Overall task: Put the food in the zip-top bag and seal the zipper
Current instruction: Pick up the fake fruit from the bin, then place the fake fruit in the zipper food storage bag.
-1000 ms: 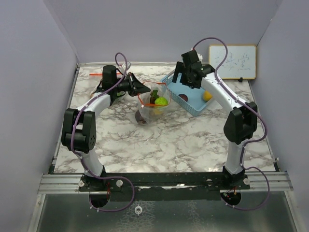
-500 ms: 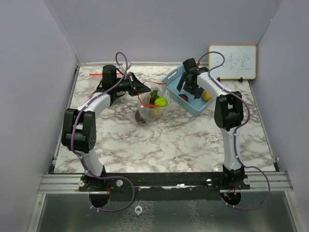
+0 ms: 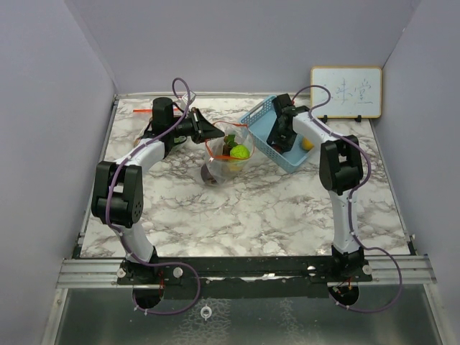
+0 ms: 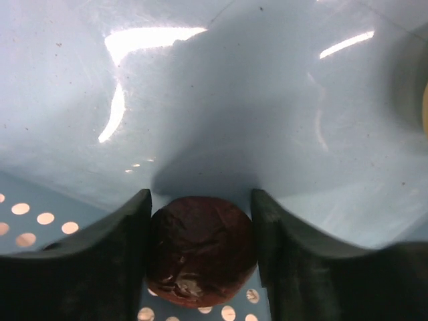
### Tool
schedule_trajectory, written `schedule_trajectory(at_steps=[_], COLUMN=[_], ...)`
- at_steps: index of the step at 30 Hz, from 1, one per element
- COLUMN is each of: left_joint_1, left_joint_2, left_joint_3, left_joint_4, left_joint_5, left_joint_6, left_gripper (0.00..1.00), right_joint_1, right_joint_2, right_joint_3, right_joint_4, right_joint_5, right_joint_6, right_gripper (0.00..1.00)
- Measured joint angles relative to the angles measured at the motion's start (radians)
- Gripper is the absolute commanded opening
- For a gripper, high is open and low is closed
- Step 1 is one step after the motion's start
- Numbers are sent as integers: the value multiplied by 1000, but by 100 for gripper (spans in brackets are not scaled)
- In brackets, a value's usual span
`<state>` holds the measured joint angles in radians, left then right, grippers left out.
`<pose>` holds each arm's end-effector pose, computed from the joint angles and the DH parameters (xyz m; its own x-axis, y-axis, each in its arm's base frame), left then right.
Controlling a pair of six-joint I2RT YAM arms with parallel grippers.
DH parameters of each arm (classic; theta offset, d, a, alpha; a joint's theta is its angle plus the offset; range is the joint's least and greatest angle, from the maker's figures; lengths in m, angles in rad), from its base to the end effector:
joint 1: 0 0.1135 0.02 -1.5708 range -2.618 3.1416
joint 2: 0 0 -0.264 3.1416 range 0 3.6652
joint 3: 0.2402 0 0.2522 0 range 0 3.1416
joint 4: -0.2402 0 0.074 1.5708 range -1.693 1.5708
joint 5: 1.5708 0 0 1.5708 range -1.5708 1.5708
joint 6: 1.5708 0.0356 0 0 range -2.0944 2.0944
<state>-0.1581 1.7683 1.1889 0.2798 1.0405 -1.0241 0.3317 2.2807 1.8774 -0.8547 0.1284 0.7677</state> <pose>0.3877 -0.0929 0.2613 -0.9149 -0.2917 -0.2792 0.2156 0.2319 -0.9486 0.4502 0.1502 0.1688 -0.8457 0.4372 -0.3060 0.4192 0.8991 0.1260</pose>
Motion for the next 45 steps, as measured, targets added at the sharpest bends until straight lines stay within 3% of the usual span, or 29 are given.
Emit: schedule_trajectory(at_steps=[2,10,14,16,17,23,33,40,42,45], left_joint_1=[0,0,0,0,0,0,0,0,0,0], left_joint_2=[0,0,0,0,0,0,0,0,0,0], left_joint_3=[0,0,-3,-5,-6,-10,-12,-8,-5,2], left_joint_4=[1,3,4,5,5,5,4,-2,-4,-6], left_joint_5=[0,2,2,2,2,2,2,2,2,2], left_joint_6=[-1,-3,-3,-3,-3,-3,-3,-2,-2,-2], left_gripper=[0,0,0,0,0,0,0,0,0,0], right_joint_1=[0,-1,1,1,1,1,17,193,259,312], right_joint_2=[-3,-16,-58,-94,-113,-181,-336,-459,-475,-473], right_joint_3=[-7,-11,-40,-58,-61,-54,-110,-5,1,-13], right_joint_4=[15,27,27,29,28,17,98,183,208,220], right_joint_5=[-6,-5,21,40,48,60,-45,-121,-148,-180], right_joint_6=[-7,-26,-56,-72,-80,-93,-130,-151,-151,-141], right_gripper=[21,2,3,17,19,2,2,3,7,23])
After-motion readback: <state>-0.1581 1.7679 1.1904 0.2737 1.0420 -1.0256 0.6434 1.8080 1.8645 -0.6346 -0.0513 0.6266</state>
